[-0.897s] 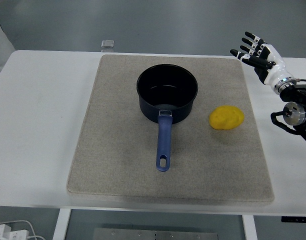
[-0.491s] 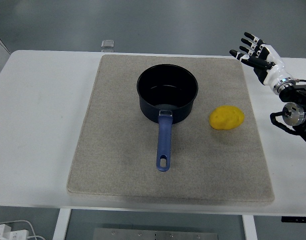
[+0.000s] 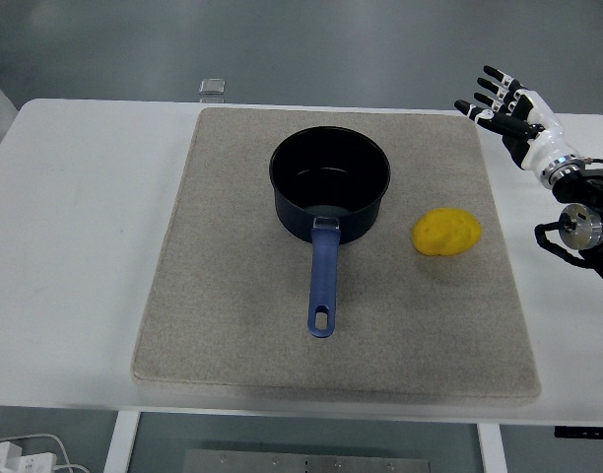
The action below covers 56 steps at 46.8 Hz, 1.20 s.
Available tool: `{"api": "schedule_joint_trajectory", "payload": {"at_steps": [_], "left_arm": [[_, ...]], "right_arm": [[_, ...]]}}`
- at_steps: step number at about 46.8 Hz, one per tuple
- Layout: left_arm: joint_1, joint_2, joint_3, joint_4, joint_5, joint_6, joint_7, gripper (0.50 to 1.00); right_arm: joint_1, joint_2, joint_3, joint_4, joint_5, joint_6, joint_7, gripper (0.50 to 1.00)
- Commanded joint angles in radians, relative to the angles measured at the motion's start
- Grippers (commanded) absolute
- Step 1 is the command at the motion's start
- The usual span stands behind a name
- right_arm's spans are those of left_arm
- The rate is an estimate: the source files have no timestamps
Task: Put the potato in the blue pot
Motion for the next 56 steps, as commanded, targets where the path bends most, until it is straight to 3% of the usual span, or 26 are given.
{"api": "schedule_joint_trajectory", "payload": {"at_steps": [1,17,40,56], "left_arm": [[-0.002,0.0,0.0,0.0,0.0,0.0,0.0,1.0],[0.0,0.0,0.0,0.0,0.0,0.0,0.0,1.0],[-0.002,0.0,0.0,0.0,0.0,0.0,0.0,1.0],[0.0,0.0,0.0,0.0,0.0,0.0,0.0,1.0]], "right_arm": [[-0.003,0.001,0.0,0.0,0.001,0.0,0.0,0.934],[-0.015,-0.005,-0.001,-0.001,-0.005,0.005,0.002,0.934],[-0.018,-0.008,-0.005,0.004,-0.028,0.058,0.026,0.934],[-0.052,-0.138,-0.017,0.086,-0.322,0.049,0.121,0.932]]}}
